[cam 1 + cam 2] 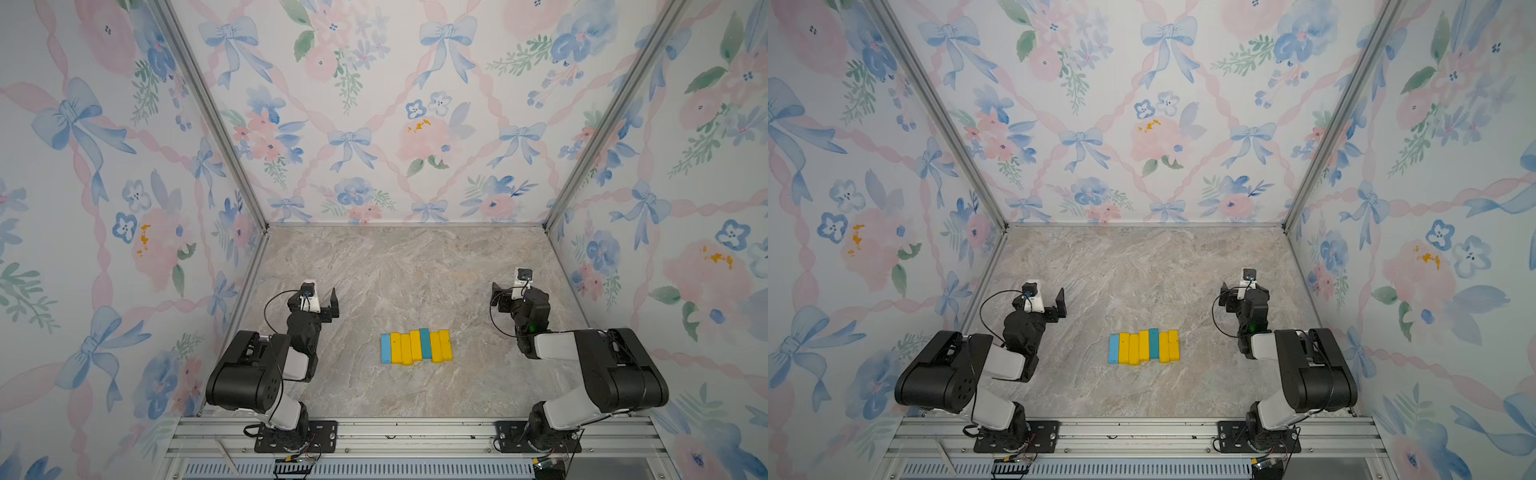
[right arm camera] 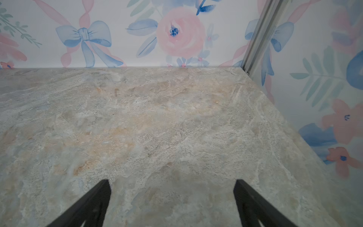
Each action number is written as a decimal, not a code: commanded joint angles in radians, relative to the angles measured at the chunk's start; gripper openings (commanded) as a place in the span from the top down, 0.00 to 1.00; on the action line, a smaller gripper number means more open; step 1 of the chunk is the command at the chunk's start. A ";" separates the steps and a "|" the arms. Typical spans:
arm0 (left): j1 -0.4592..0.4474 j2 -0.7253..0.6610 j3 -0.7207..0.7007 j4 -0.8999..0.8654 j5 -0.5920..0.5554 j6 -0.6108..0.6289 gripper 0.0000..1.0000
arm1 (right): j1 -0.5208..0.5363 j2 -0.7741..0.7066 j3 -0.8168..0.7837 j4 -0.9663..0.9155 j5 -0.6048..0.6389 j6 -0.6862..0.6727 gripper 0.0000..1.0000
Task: Assemble the number 8 with building blocks
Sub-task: Pick up the building block from the center of the board.
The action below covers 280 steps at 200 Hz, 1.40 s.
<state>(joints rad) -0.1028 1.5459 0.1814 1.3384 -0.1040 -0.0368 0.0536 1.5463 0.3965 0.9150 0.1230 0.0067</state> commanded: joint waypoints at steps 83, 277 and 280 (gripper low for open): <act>0.006 0.002 -0.002 0.021 0.002 0.000 0.02 | 0.001 -0.003 -0.004 -0.019 -0.002 -0.006 0.02; -0.047 -0.128 -0.034 -0.011 -0.101 0.033 0.02 | 0.093 -0.224 0.155 -0.457 0.121 -0.046 0.02; -0.057 -0.149 -0.040 -0.015 -0.118 0.039 0.02 | 0.096 -0.237 0.176 -0.496 0.114 -0.034 0.02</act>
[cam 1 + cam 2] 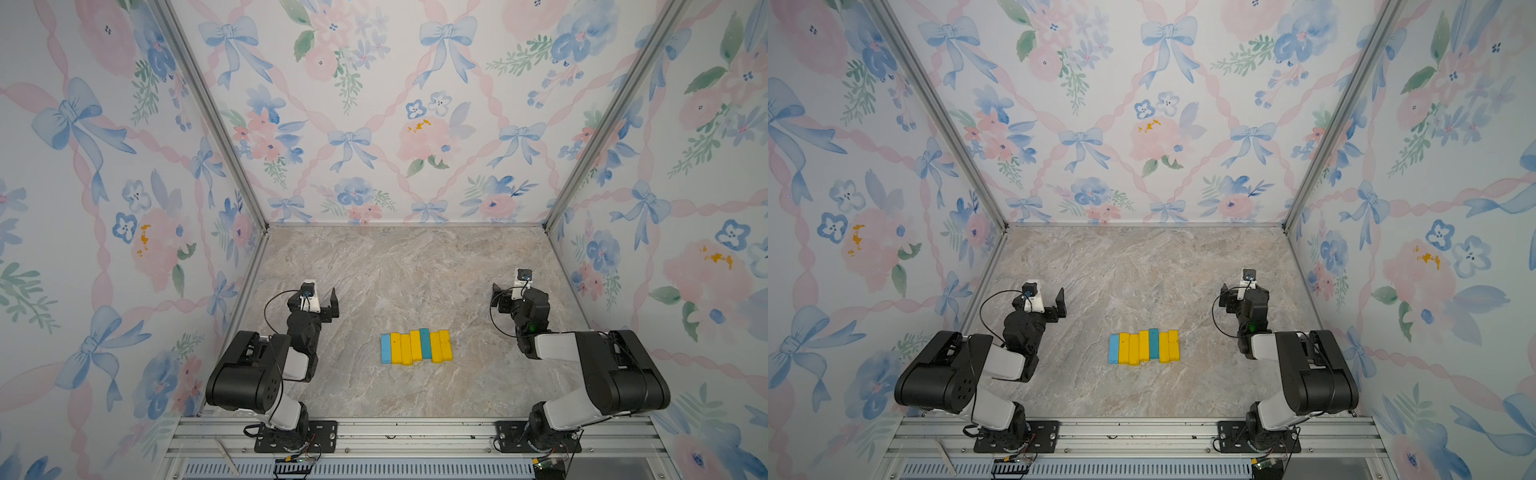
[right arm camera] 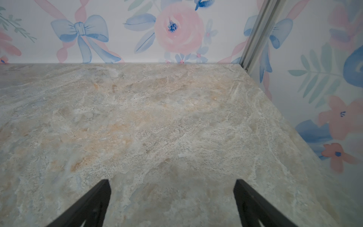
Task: Assemble the number 8 with building blocks
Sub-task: Pick up the building block from the center of the board.
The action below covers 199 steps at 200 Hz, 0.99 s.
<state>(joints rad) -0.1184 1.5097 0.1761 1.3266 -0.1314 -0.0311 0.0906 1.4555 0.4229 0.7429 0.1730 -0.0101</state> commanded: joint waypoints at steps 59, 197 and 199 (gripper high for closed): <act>-0.148 -0.613 0.034 -0.429 -0.160 -0.128 0.02 | -0.093 -0.055 0.575 -0.843 -0.383 0.513 0.02; -0.034 -0.476 0.395 -0.498 0.531 -0.831 0.02 | -0.379 0.251 0.343 0.549 -1.048 1.621 0.02; -0.034 -0.469 0.393 -0.481 0.543 -0.844 0.02 | -0.378 0.238 0.343 0.519 -1.051 1.602 0.02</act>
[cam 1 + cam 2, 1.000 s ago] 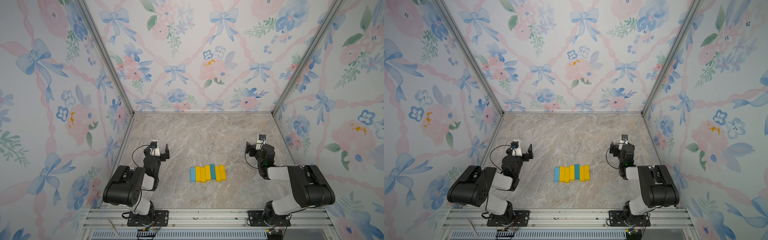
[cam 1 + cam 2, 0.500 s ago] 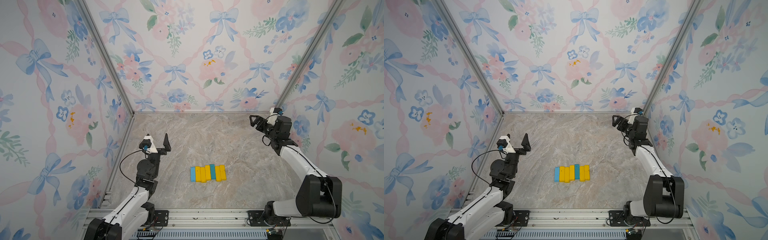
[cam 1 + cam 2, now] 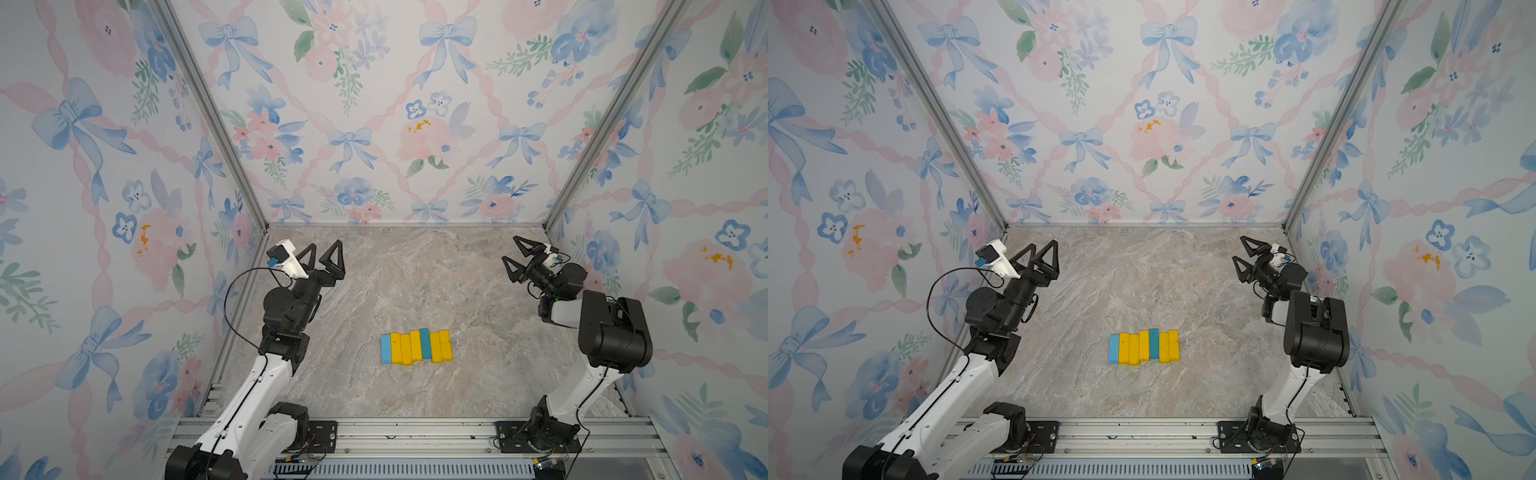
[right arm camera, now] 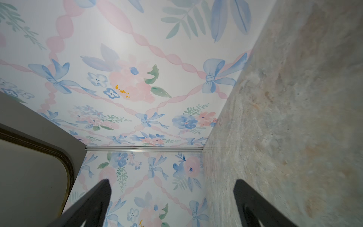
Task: Assemble the number 8 with building blocks
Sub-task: Pick up the building block from the center of the board.
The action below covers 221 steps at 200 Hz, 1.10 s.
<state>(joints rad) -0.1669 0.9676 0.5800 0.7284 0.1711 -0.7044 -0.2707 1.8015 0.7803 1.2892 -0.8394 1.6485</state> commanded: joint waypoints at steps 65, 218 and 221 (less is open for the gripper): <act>0.029 0.135 -0.028 0.232 0.289 -0.318 0.02 | 0.353 -0.693 0.274 -1.604 0.841 -1.263 0.02; 0.055 0.249 0.054 -0.346 -0.129 -0.020 0.02 | 0.590 -0.288 0.238 -1.975 0.908 -1.204 0.09; 0.055 0.252 0.056 -0.350 -0.133 -0.018 0.02 | 0.604 -0.287 0.236 -1.980 0.910 -1.201 0.09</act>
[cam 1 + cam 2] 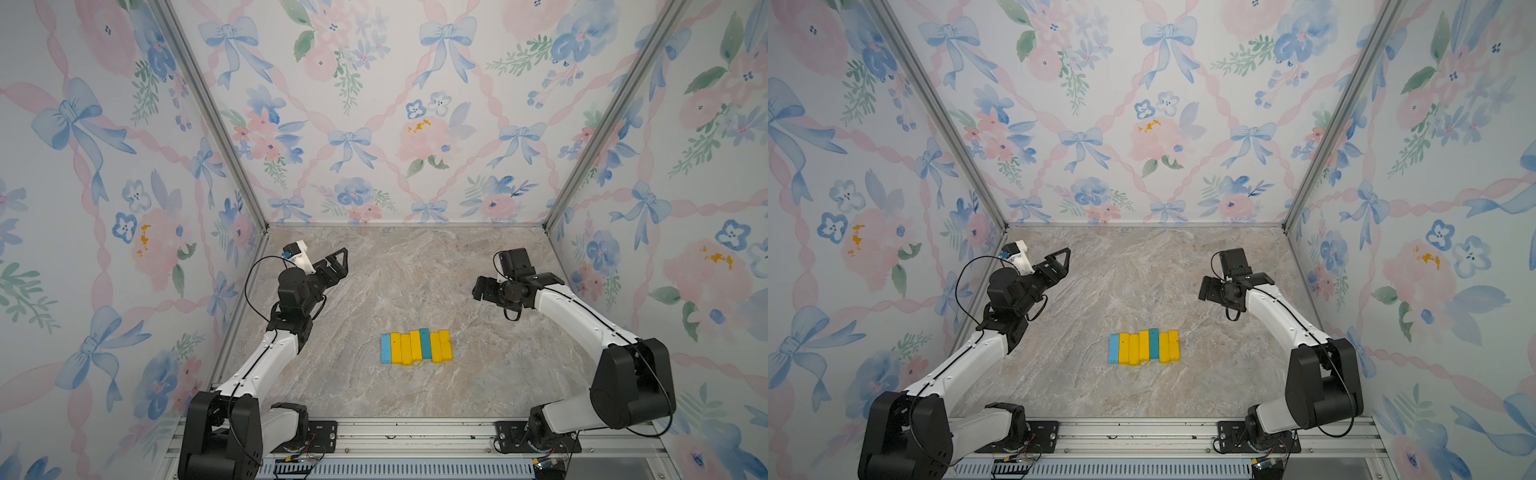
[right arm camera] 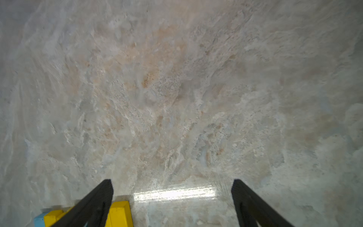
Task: Assemble the number 8 with building blocks
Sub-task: Pick up the building block from the center of the board.
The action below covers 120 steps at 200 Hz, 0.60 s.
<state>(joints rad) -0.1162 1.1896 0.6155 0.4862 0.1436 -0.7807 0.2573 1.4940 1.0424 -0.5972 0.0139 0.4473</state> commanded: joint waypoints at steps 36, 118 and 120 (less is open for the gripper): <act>0.004 0.054 0.040 -0.139 -0.157 0.086 0.02 | 0.260 0.028 -0.047 -0.136 0.127 0.048 0.13; 0.003 0.053 0.039 -0.143 -0.171 0.090 0.02 | 0.407 0.083 -0.081 -0.078 0.128 0.165 0.16; 0.003 0.052 0.037 -0.144 -0.171 0.090 0.02 | 0.410 0.086 -0.081 -0.077 0.130 0.168 0.16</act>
<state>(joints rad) -0.1162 1.2411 0.6411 0.3534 -0.0132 -0.7136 0.6281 1.5455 0.9722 -0.6846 0.1246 0.5591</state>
